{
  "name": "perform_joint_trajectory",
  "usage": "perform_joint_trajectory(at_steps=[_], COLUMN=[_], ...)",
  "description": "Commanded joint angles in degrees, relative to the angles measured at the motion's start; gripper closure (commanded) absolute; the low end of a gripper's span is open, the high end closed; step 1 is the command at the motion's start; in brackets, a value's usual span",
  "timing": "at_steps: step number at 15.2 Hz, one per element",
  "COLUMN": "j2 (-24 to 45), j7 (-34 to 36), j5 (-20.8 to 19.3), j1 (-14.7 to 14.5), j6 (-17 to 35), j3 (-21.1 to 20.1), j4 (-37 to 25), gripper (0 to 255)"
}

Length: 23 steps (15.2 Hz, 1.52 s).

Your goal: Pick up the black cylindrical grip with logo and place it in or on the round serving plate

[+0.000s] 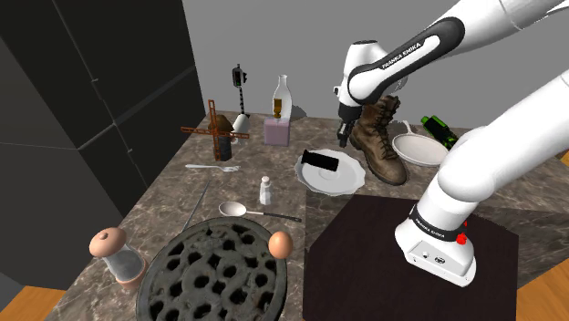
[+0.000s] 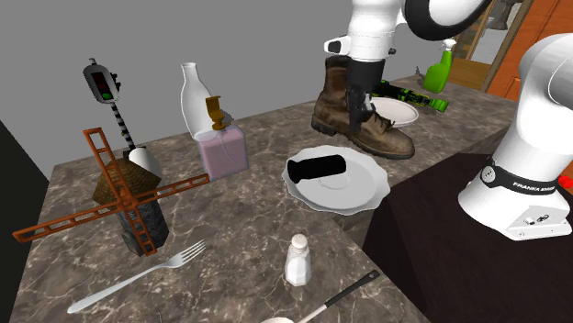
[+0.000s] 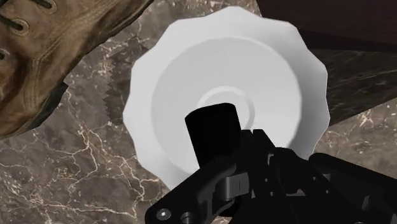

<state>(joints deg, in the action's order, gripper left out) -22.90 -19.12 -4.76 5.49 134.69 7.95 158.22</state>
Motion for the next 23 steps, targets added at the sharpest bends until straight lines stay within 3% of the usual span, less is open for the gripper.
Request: perform_joint_trajectory(at_steps=[1, 2, 3, 8, 13, 21, 23], j2=[1.31, 0.69, 0.69, 13.88, 26.47, 33.03, 33.03], j7=[0.0, -0.05, -0.05, 3.38, 12.99, 17.35, 17.36], j5=[0.02, -0.01, -0.01, -10.62, -29.03, -35.09, -35.1], j1=[-0.06, 0.0, 0.0, -0.65, -1.33, -1.07, -1.07], j6=[2.05, 1.05, 1.05, 10.27, 15.03, 20.08, 20.09], j3=[0.09, 0.08, 0.08, -5.44, -8.97, -6.72, -6.72], j4=[0.71, 0.36, 0.36, -4.93, -12.22, -13.53, -13.52], gripper=[255, 255, 0, 0, 0, 0, 0])
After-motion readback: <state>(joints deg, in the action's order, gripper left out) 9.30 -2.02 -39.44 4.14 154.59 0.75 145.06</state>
